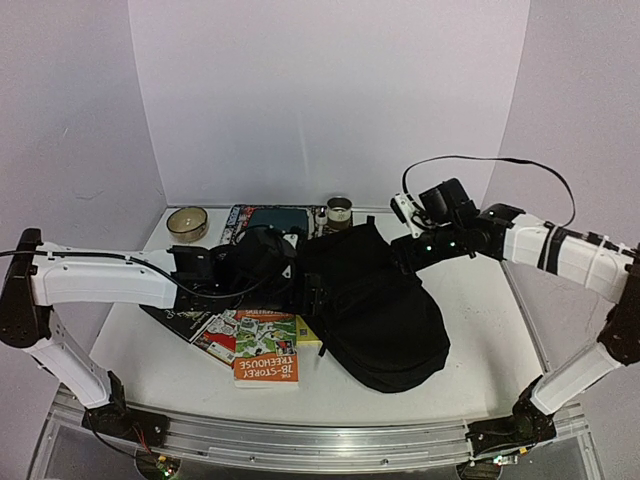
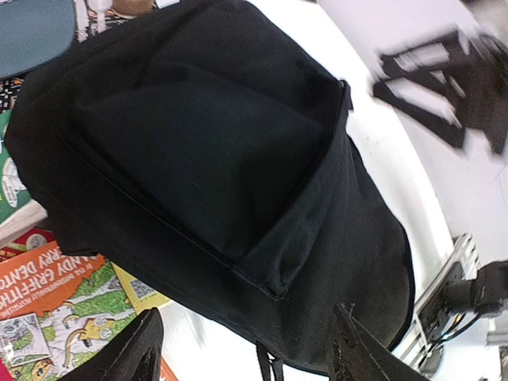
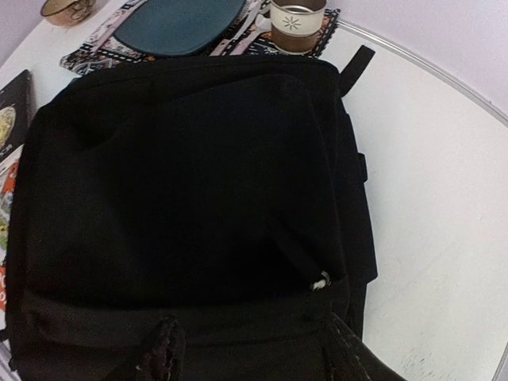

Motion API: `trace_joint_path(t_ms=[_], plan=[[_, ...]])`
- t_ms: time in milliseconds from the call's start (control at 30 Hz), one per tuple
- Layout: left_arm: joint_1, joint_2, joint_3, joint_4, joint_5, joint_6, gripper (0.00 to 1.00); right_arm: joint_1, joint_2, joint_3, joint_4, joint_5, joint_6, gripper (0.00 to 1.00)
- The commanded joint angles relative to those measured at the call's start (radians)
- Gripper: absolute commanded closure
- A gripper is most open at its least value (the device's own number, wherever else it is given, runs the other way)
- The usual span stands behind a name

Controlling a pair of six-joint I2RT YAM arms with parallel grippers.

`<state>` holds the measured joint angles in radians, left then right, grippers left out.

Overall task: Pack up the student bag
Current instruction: Place the student bag on the book, then grab the student bag from the center of the board.

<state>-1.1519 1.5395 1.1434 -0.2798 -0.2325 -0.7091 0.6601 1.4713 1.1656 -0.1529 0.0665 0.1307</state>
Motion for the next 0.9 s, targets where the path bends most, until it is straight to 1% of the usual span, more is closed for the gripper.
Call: trace_joint_path(t_ms=[0,100,233,333,500,633,767,833,867], plan=[[0.019,-0.013,-0.034,-0.025,0.047,-0.040,0.28,0.082,-0.109,-0.057,-0.101,-0.043,0.045,0.39],[0.029,0.008,-0.034,-0.023,0.085,-0.050,0.29,0.158,-0.141,-0.089,-0.104,-0.058,0.083,0.36],[0.031,0.037,-0.012,-0.021,0.131,-0.038,0.31,0.267,-0.145,-0.124,-0.106,-0.088,0.135,0.34],[0.031,0.055,-0.006,-0.019,0.168,-0.032,0.32,0.324,-0.130,-0.156,-0.081,-0.097,0.178,0.33],[0.031,0.039,-0.042,-0.019,0.176,-0.047,0.32,0.416,-0.082,-0.188,-0.019,-0.092,0.231,0.31],[0.031,0.027,-0.058,-0.017,0.209,-0.034,0.35,0.456,-0.015,-0.179,0.008,-0.092,0.239,0.30],[0.029,0.013,-0.071,-0.016,0.229,-0.011,0.38,0.461,0.037,-0.169,0.008,-0.081,0.229,0.30],[0.028,0.006,-0.076,-0.015,0.261,-0.002,0.40,0.461,0.045,-0.170,0.007,-0.056,0.220,0.32],[0.029,0.005,-0.077,-0.015,0.273,0.002,0.40,0.461,0.046,-0.172,0.002,-0.024,0.214,0.36]])
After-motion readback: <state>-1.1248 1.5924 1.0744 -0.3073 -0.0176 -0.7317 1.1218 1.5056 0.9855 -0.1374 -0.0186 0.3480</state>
